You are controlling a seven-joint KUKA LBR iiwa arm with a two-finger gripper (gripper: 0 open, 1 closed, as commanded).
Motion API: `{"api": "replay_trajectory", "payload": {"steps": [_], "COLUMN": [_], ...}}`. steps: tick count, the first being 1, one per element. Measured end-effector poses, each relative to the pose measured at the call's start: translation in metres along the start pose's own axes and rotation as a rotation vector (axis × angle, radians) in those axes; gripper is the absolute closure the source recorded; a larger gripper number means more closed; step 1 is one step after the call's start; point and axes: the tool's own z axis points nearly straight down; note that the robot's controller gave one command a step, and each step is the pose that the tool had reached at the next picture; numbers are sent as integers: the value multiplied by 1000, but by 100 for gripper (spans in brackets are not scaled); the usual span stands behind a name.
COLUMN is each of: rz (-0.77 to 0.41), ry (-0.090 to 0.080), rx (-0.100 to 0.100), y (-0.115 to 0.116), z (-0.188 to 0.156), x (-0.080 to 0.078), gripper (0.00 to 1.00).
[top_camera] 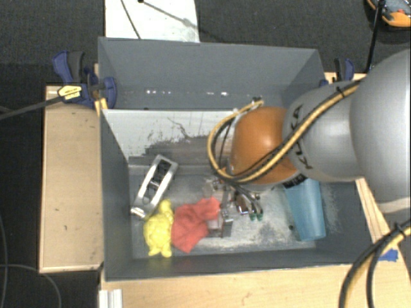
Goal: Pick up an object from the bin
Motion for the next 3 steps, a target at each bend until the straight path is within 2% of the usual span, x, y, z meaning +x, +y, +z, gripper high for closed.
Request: {"api": "replay_trajectory", "payload": {"steps": [1,2,3], "rz": [240,99,82], "ry": [0,-3,15], "rx": [5,2,6], "y": [3,60,58], "z": [-11,-4,5], "x": [-5,-6,-23], "gripper": [0,0,100]}}
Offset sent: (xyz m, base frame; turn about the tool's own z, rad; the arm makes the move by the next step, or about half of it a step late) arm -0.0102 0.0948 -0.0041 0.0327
